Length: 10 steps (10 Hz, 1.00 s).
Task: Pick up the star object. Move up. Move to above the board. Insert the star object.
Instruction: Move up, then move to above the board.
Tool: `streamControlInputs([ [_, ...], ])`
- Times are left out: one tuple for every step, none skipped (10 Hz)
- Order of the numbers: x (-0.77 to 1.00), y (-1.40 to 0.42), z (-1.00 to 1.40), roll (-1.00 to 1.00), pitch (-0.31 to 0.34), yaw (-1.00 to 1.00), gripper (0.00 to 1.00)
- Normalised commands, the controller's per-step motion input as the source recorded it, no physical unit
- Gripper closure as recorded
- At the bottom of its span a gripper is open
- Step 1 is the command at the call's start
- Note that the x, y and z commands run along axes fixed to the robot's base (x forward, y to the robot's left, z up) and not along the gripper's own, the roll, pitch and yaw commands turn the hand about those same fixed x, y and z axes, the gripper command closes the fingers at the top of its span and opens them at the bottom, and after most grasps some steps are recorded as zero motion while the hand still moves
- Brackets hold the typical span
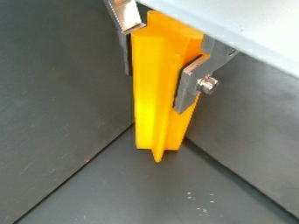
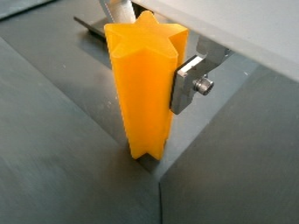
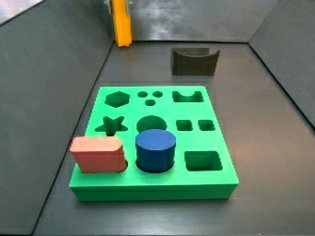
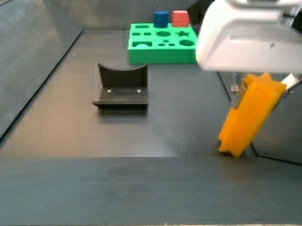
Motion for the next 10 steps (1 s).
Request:
streamControlInputs([
  [0.04,-0.05,0.79,-0.01,0.008,0.01,1.0],
  [0.02,-0.03,0.61,-0.01,0.033,0.02,1.0],
  [0.02,-0.02,0.46,0.0,0.048,0.01,1.0],
  [0.02,-0.01,0.24,0.0,0.068,0.01,1.0],
  [0.01,0.04,1.0,0.19,-0.026,0.09,1.0],
  [0.01,0.04,1.0,0.19,-0.004,0.08,1.0],
  [0.0,0.03,1.0,0.17,0.036,0.07,1.0],
  [0.0,0.03,1.0,0.14,0.063,0.05,1.0],
  [0.0,0.02,1.0,0.1,0.09,0.03,1.0],
  [0.01,0.02,0.99,0.07,0.102,0.03,1.0],
])
